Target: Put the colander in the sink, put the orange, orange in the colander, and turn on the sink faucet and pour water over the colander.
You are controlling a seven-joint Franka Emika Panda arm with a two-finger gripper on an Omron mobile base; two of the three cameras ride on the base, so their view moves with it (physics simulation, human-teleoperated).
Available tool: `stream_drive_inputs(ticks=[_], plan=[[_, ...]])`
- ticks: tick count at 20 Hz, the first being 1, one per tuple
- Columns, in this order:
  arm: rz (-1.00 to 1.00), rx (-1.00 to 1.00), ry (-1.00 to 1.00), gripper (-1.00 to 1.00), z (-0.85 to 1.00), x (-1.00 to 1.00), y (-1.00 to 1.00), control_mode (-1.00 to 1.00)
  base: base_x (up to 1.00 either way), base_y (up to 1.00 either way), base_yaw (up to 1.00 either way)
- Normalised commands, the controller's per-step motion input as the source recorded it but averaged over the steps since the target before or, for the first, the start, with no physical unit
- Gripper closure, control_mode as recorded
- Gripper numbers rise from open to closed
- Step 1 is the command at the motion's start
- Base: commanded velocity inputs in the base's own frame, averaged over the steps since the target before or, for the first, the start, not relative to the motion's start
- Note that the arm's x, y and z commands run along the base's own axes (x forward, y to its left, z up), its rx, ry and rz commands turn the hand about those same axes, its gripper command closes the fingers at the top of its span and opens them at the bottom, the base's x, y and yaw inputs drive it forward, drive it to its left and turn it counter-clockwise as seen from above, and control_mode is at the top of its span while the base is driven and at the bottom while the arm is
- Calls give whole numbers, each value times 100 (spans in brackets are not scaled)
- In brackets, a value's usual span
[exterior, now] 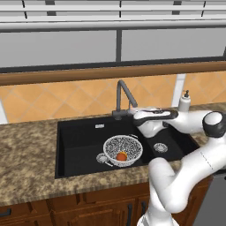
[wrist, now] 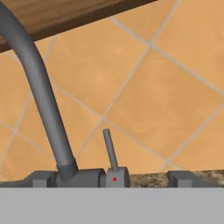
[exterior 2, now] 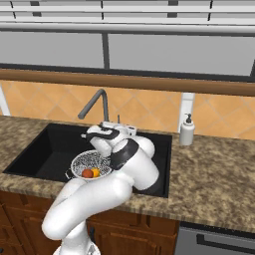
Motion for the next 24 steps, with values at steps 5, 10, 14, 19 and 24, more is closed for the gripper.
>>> stream_drive_inputs(ticks=[5, 10, 14, 19, 24], plan=[[0, 0, 0, -100, 0, 27, 13, -100, 0, 0, 0], [0, 0, 1, -100, 0, 14, 6, -100, 0, 0, 0], [0, 0, 0, -100, -4, 21, 0, -100, 0, 0, 0], [0, 0, 0, -100, -10, 25, 0, -100, 0, 0, 0], [0, 0, 0, -100, -9, 22, 0, -100, 0, 0, 0]])
